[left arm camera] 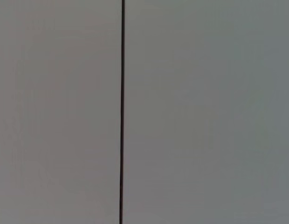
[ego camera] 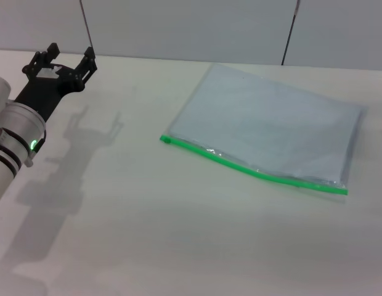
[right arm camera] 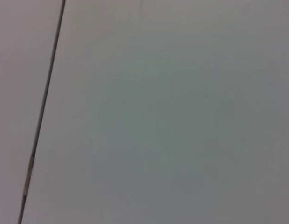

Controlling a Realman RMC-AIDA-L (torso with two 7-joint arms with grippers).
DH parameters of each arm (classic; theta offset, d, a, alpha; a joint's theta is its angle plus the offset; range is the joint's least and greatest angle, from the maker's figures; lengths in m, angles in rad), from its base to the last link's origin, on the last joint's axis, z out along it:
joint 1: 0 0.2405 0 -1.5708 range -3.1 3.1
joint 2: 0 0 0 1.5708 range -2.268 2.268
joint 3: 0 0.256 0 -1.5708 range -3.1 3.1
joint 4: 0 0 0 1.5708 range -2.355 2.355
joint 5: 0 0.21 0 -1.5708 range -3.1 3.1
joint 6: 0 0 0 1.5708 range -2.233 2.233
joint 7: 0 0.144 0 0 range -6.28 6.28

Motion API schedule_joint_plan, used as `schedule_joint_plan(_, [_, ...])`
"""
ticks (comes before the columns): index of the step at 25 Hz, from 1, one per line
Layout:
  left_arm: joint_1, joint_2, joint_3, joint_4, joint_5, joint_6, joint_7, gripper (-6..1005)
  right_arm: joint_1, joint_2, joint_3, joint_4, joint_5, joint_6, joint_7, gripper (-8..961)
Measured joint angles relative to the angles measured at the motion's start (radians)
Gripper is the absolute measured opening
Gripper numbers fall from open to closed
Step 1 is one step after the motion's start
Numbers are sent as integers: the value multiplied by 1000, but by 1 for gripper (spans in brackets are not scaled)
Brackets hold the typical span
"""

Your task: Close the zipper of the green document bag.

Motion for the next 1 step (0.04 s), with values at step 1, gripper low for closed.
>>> schedule_joint_plan(1, [0,0,0,0,-1,-1,-1,787,5,0,0,3,0,-7,-1,696])
